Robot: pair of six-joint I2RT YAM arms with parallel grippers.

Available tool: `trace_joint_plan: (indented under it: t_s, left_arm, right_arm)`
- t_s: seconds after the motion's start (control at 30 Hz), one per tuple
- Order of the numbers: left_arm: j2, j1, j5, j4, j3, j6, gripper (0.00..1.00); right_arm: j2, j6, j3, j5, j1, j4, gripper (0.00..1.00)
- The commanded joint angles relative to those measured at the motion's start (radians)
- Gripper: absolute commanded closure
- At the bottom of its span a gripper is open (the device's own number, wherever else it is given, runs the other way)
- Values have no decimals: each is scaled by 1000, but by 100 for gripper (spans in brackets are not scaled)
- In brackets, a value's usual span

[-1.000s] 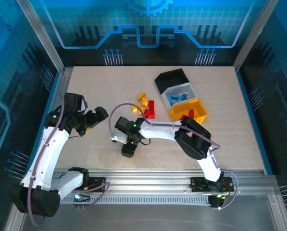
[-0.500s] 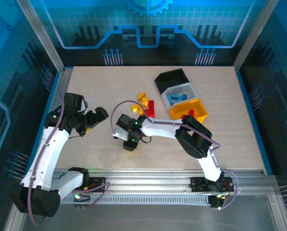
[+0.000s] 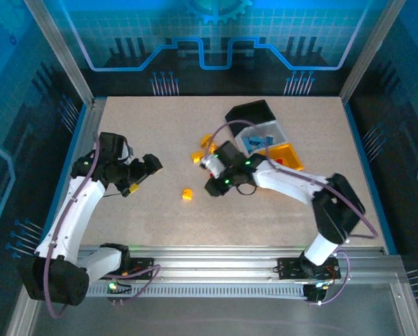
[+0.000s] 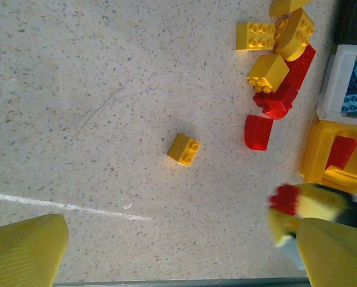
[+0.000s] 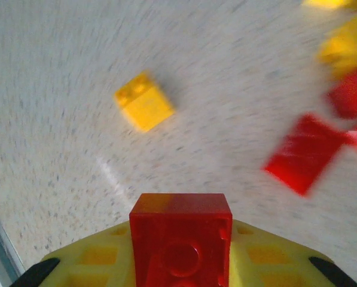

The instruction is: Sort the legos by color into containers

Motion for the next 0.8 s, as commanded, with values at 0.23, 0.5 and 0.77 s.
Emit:
trace_joint_plan:
  t_s: [0.23, 0.5, 0.77]
  left_arm:
    - [253, -173, 23, 138, 96, -56, 1]
    - [472, -276, 43, 141, 247, -56, 1]
    - [543, -304, 66, 156, 284, -60, 1]
  right_arm:
    - [-253, 143, -62, -32, -370, -2, 77]
    - [-276, 167, -144, -110, -615, 36, 77]
    - [-230, 195, -199, -157, -696, 94, 77]
